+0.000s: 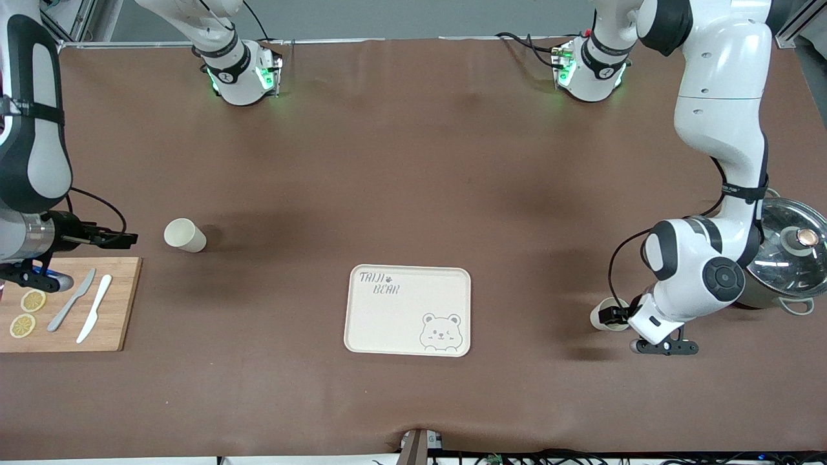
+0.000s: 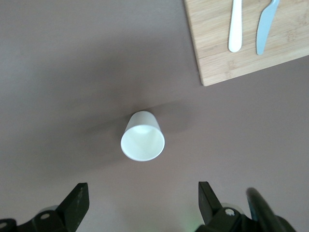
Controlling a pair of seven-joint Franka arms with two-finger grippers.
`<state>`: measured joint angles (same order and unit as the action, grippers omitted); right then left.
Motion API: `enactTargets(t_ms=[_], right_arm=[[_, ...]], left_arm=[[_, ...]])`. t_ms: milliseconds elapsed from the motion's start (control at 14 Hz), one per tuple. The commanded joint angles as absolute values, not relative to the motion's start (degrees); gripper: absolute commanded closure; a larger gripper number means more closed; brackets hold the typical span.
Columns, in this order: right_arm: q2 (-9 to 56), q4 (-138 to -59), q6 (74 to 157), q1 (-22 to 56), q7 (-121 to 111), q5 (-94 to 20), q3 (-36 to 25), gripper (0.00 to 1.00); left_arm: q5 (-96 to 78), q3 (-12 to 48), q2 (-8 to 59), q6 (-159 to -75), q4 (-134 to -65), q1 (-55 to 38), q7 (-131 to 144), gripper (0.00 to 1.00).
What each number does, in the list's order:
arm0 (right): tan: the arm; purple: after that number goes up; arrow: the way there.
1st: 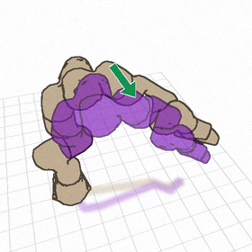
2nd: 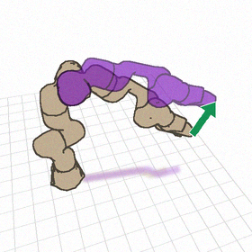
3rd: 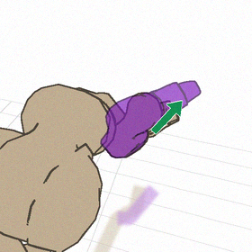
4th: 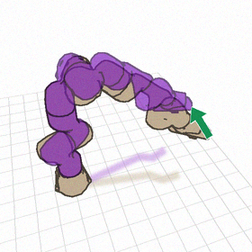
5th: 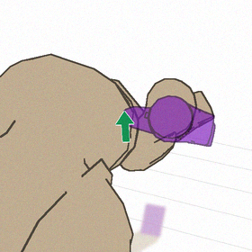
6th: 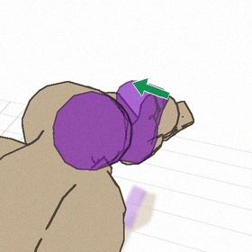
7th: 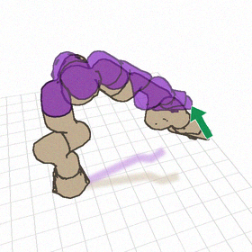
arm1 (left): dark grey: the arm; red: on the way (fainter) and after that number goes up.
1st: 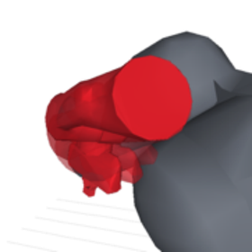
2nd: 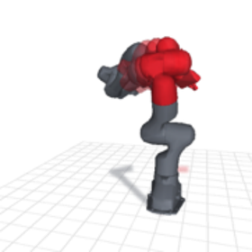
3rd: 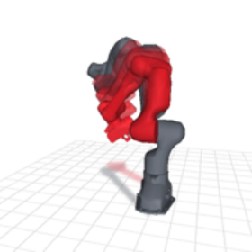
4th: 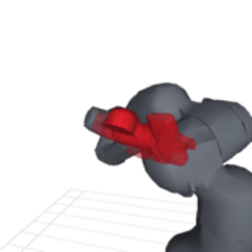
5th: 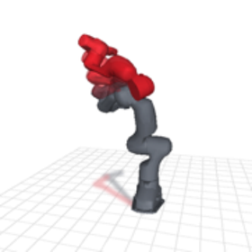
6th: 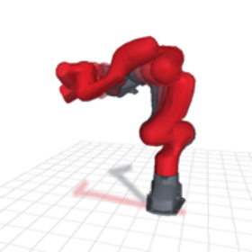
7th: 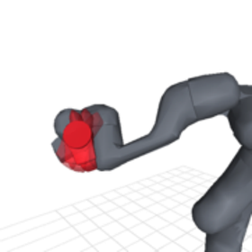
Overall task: Place white IKEA cup upright on tray with both arms
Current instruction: 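Lower the left gripper around the cup while the right gripper reaches the other cup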
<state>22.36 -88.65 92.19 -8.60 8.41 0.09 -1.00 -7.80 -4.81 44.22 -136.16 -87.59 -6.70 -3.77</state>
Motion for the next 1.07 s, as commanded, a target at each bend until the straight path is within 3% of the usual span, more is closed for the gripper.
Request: enactTargets(t_ms=[0, 143, 998], right_arm=[[21.27, -93.93, 98.75, -9.31, 10.72, 0.35, -0.26, 0.00], [20.83, -98.86, 103.87, -10.54, 10.72, 0.18, -0.18, 0.00], [17.23, -110.46, 110.90, -11.25, 10.37, 0.00, -0.09, 0.00]], left_arm=[[-7.73, -4.75, 42.63, -136.50, -89.21, -6.42, -3.69, 0.00], [-7.82, -4.75, 42.02, -136.32, -89.64, -6.50, -3.52, 0.00], [-7.82, -4.75, 41.13, -136.41, -91.14, -6.59, -3.08, 0.00]])
